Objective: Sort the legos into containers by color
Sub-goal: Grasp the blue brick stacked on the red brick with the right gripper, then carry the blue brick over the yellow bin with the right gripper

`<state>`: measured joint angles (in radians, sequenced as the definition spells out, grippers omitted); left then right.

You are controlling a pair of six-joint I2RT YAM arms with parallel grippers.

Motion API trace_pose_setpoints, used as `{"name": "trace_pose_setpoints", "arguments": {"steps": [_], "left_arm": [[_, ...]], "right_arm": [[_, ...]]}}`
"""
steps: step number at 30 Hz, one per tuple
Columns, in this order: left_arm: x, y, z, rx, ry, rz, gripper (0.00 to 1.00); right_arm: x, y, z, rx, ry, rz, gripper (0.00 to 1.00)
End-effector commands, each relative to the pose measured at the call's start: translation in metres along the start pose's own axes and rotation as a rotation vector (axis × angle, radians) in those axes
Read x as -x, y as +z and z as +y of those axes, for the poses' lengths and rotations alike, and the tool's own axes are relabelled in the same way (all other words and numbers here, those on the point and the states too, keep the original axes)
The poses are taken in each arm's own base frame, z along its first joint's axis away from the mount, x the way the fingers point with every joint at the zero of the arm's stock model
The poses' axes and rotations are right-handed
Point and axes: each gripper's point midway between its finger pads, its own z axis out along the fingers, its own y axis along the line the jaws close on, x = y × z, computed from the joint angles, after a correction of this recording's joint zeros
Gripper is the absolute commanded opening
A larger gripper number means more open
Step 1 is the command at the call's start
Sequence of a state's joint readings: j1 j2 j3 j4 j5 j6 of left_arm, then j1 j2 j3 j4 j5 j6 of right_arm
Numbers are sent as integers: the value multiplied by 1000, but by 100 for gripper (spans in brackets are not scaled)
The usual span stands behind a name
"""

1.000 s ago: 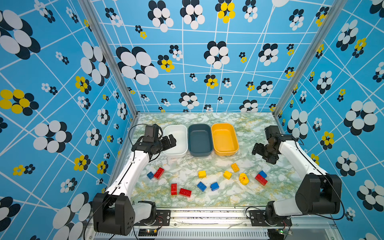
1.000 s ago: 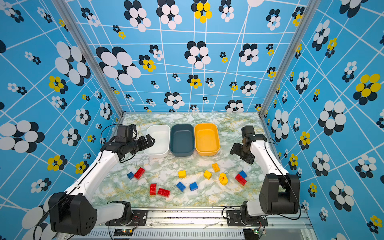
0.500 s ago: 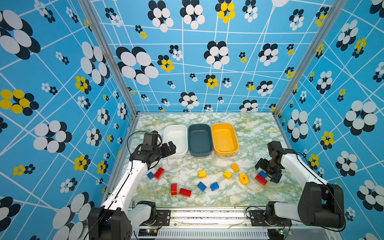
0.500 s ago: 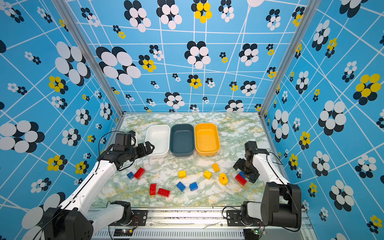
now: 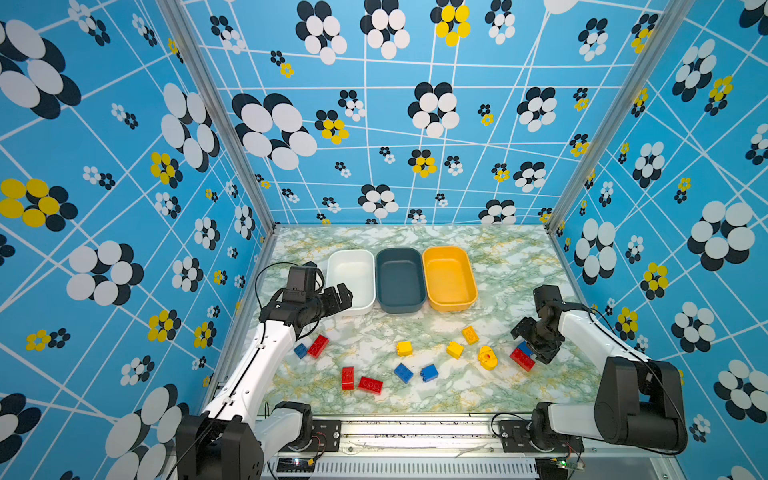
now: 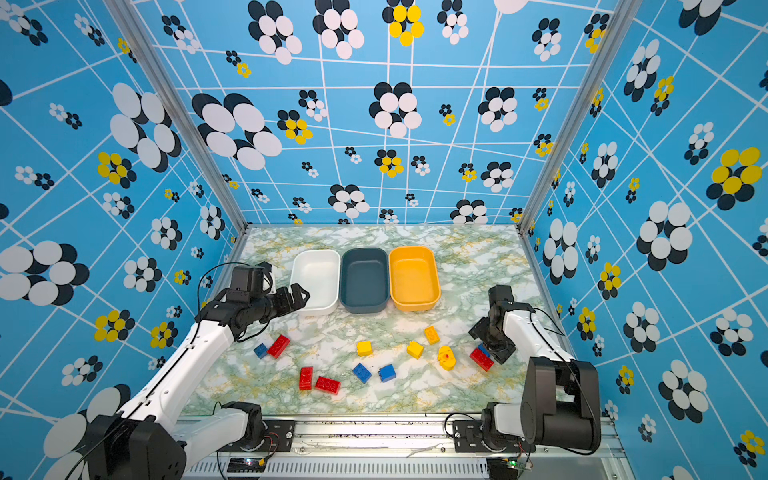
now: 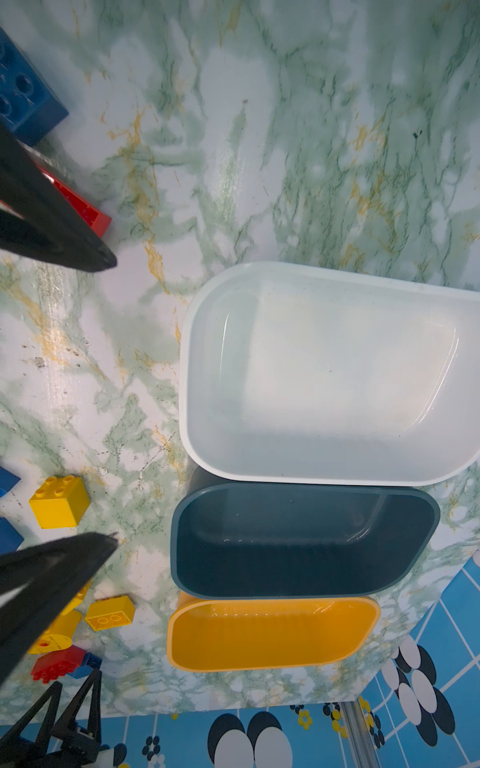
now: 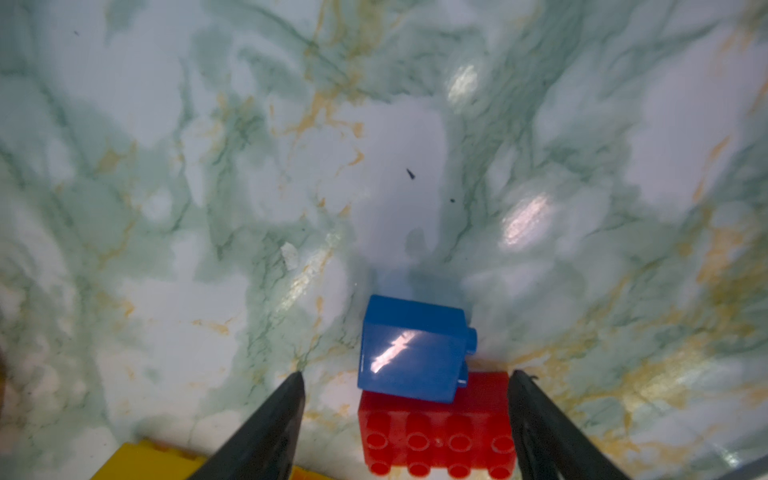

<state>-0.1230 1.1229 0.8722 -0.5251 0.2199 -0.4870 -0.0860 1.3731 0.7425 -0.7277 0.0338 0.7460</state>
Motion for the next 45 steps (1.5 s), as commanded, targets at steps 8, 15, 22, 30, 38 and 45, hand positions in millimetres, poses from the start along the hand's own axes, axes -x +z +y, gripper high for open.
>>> {"name": "trace_pose_setpoints", "arguments": {"steps": [8, 15, 22, 30, 38, 45], "left_arm": [[-4, -10, 5, 31, -17, -7, 99], [-5, -12, 5, 35, -20, -11, 99], [-5, -15, 5, 33, -20, -20, 99], [-11, -12, 6, 28, -25, -1, 99], [-16, -6, 8, 20, -37, 23, 99], [-15, 2, 6, 8, -56, 40, 99]], "right_arm": [[-7, 14, -7, -26, -18, 35, 61], [-13, 20, -11, -38, -29, 56, 61], [-12, 20, -10, -33, -23, 49, 42], [-7, 3, 2, 33, -36, 27, 36], [10, -58, 47, 135, -157, -69, 35], [17, -97, 124, 213, -326, -118, 36]]}}
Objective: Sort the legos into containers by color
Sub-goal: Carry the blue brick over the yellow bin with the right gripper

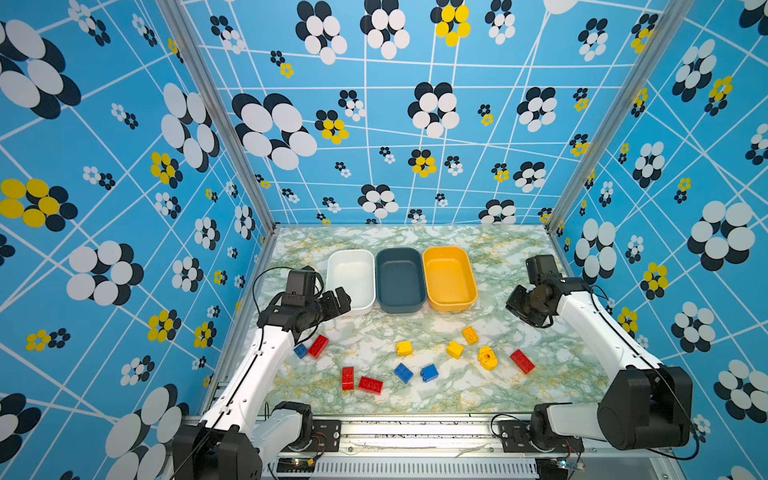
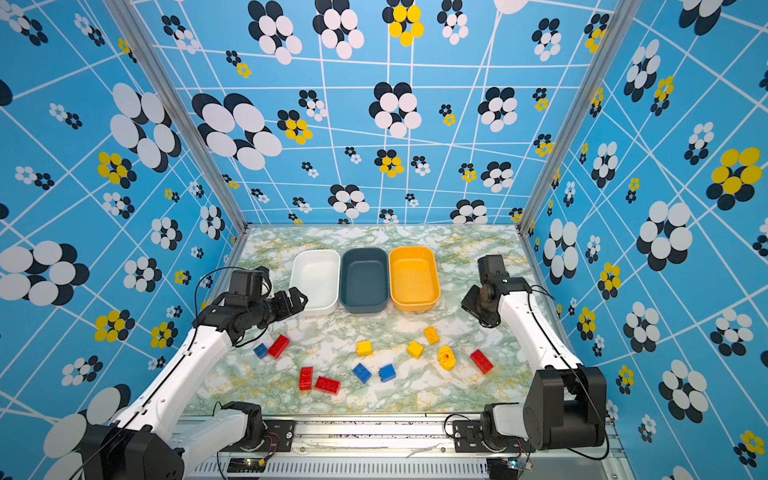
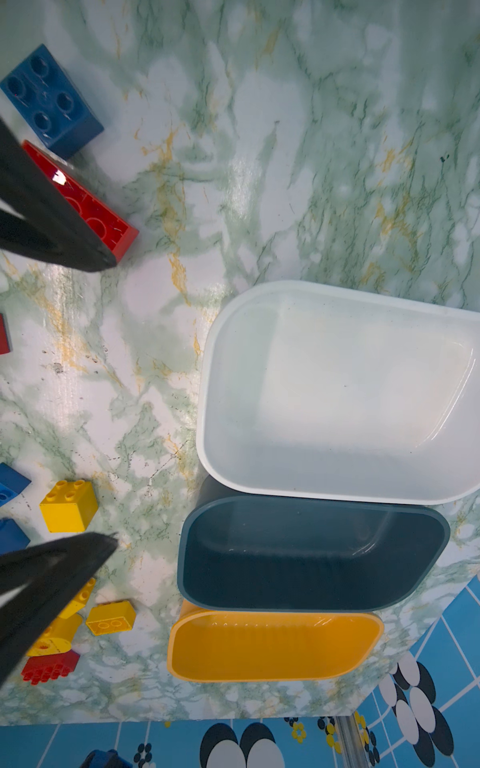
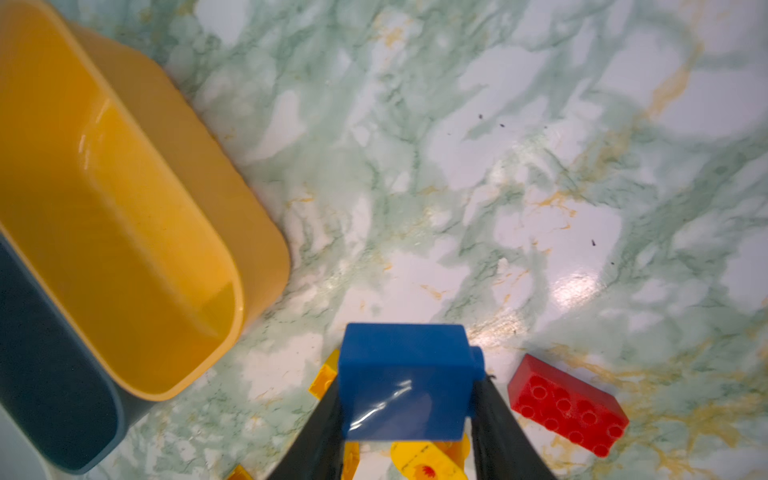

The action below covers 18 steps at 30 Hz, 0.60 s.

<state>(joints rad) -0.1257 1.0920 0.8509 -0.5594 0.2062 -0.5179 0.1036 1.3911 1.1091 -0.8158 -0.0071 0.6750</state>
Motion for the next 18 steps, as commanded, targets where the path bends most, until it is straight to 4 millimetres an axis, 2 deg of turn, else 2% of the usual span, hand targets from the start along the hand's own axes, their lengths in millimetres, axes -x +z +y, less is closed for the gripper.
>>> {"name": "trace_pose_setpoints", "arguments": {"steps": [1, 4, 10, 14, 18], "left_arm": [[-5, 7, -1, -16, -27, 28, 99], [-7, 8, -1, -19, -36, 38, 99], [-10, 9, 4, 3, -50, 51, 99], [-17, 9, 10, 24, -70, 64, 99], [-24, 9, 16, 41, -89, 78, 99]], "right_arm": [[1, 0, 29, -6, -98, 31, 36], [11, 2, 66, 27, -170, 27, 37], [9, 25, 130, 71, -290, 70, 38], [8, 47, 160, 94, -338, 92, 39], [5, 69, 177, 90, -376, 127, 41]]}}
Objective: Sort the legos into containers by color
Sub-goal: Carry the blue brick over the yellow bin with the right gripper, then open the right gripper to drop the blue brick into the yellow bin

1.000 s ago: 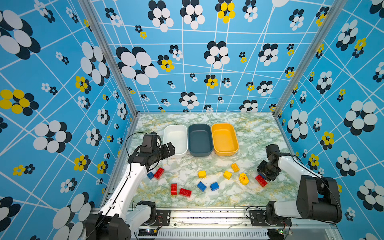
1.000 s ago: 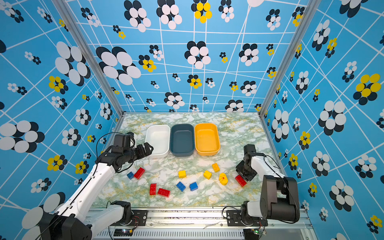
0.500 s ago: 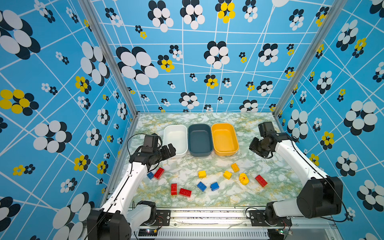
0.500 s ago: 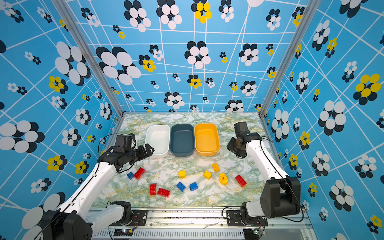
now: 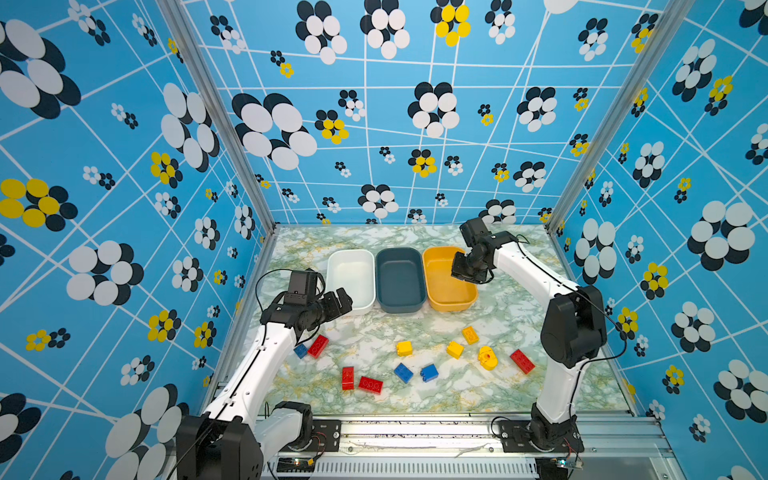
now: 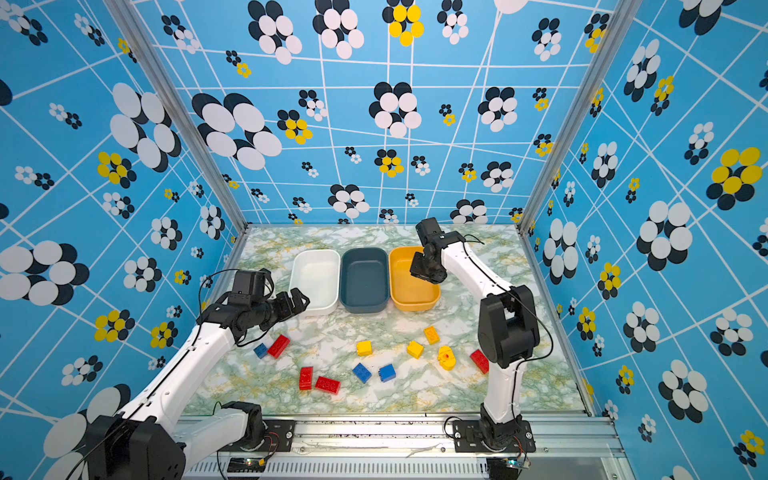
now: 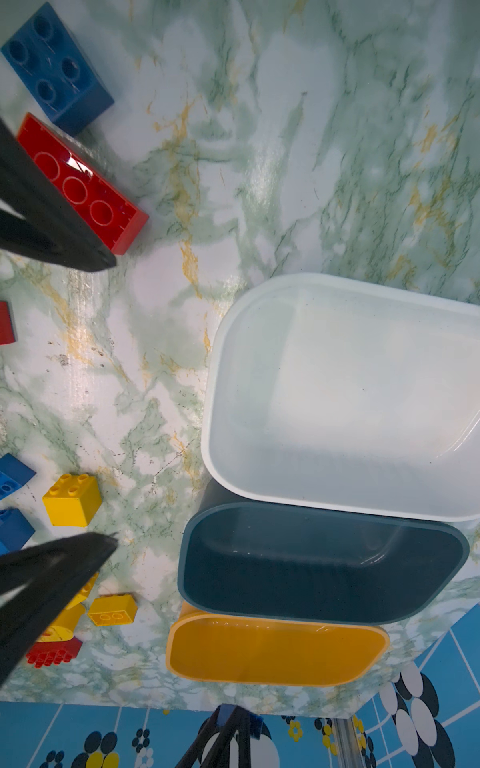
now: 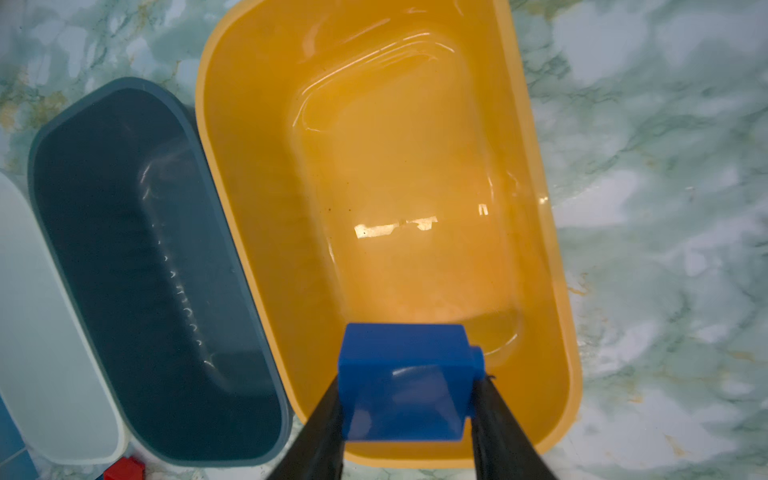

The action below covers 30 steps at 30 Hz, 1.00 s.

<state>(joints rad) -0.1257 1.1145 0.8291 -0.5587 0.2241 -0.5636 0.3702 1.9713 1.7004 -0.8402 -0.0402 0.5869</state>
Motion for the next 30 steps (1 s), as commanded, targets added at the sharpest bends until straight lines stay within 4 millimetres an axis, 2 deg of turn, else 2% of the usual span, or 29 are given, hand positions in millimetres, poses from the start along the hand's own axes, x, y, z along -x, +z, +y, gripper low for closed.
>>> {"name": "trace_pose_setpoints", "arguments": {"steps": [1, 7, 10, 12, 15, 19, 25, 30], "left_arm": [[-14, 0, 13, 40, -39, 34, 99], [-21, -3, 23, 84, -64, 42, 99], [-22, -6, 27, 107, -84, 37, 99], [-23, -8, 30, 118, -93, 35, 99], [-24, -11, 33, 137, -108, 34, 99], [-28, -14, 39, 166, -127, 34, 99], [-39, -21, 53, 220, -179, 30, 99], [-46, -26, 64, 283, -216, 43, 99]], "right_arm": [[-1, 12, 9, -5, -48, 46, 41], [-5, 36, 9, -36, -73, 93, 43], [-7, 40, 6, -52, -85, 102, 48], [-7, 41, 5, -57, -93, 103, 56], [-6, 40, 6, -58, -105, 105, 64], [-4, 36, 9, -50, -115, 104, 70], [-4, 23, 11, -36, -136, 103, 70], [-7, 4, 12, -21, -159, 98, 71]]}}
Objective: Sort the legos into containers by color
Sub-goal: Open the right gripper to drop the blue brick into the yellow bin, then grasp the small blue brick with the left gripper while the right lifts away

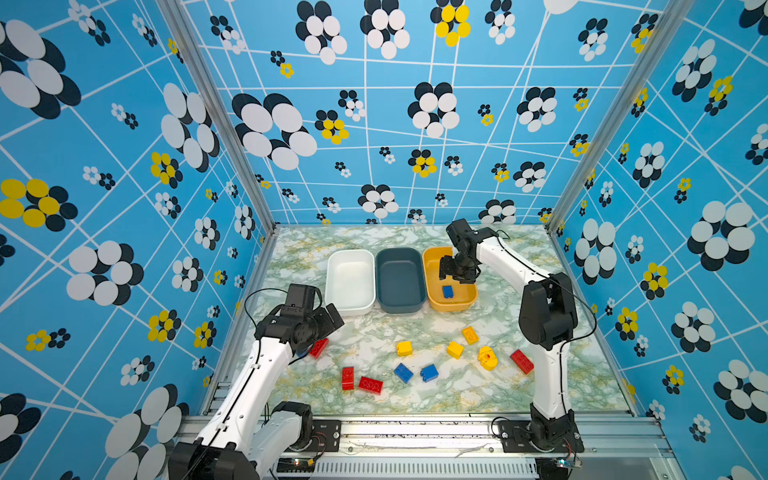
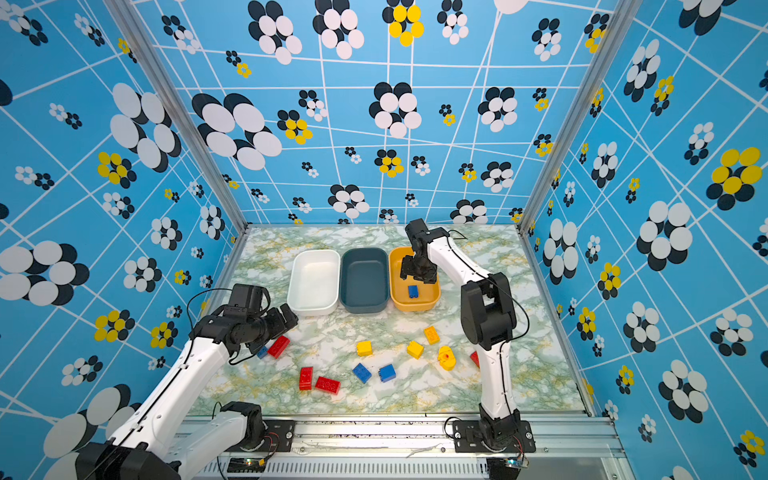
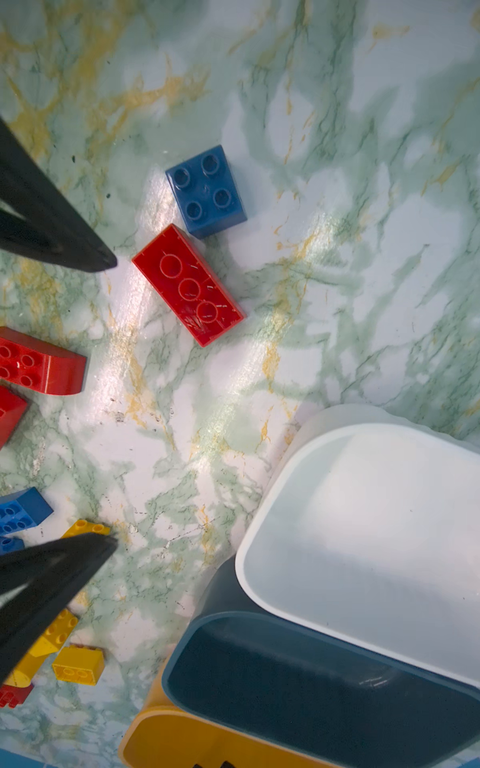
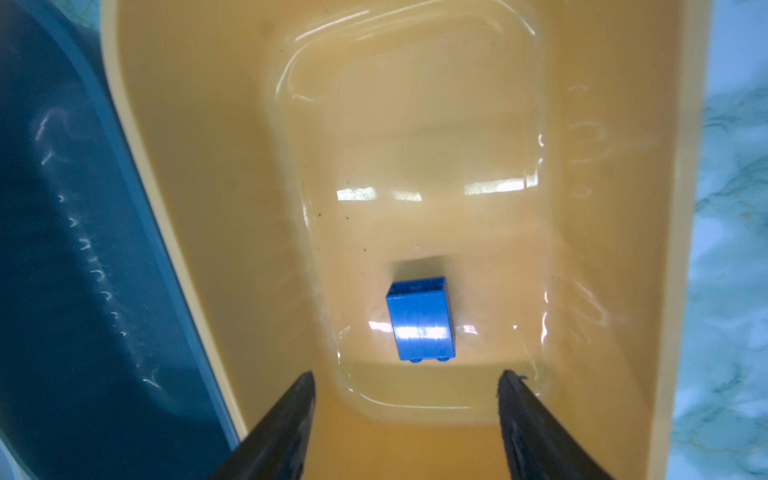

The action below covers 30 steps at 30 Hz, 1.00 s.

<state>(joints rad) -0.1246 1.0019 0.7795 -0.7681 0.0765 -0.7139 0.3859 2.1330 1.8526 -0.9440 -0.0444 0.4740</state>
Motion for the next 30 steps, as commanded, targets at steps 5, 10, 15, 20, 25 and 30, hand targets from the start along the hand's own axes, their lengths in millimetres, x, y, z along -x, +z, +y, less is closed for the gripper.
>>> {"name": "trace_pose_setpoints", "arguments": {"steps": [5, 10, 15, 20, 25, 30], "left_arm": [[-2, -5, 31, 133, -81, -9, 99], [2, -2, 52, 196, -136, -17, 99], [5, 15, 71, 206, -211, -3, 92], [7, 33, 87, 237, -235, 13, 82], [7, 45, 101, 266, -242, 26, 78], [9, 55, 110, 288, -218, 45, 73]], "right_arm": [[-16, -47, 3, 44, -58, -13, 73], [-31, -59, 3, 78, -63, -4, 73], [-45, -66, 2, 121, -68, 4, 73], [-62, -68, -3, 157, -57, 28, 74], [-69, -70, -8, 171, -54, 38, 74], [-66, -75, -9, 187, -50, 34, 74]]}}
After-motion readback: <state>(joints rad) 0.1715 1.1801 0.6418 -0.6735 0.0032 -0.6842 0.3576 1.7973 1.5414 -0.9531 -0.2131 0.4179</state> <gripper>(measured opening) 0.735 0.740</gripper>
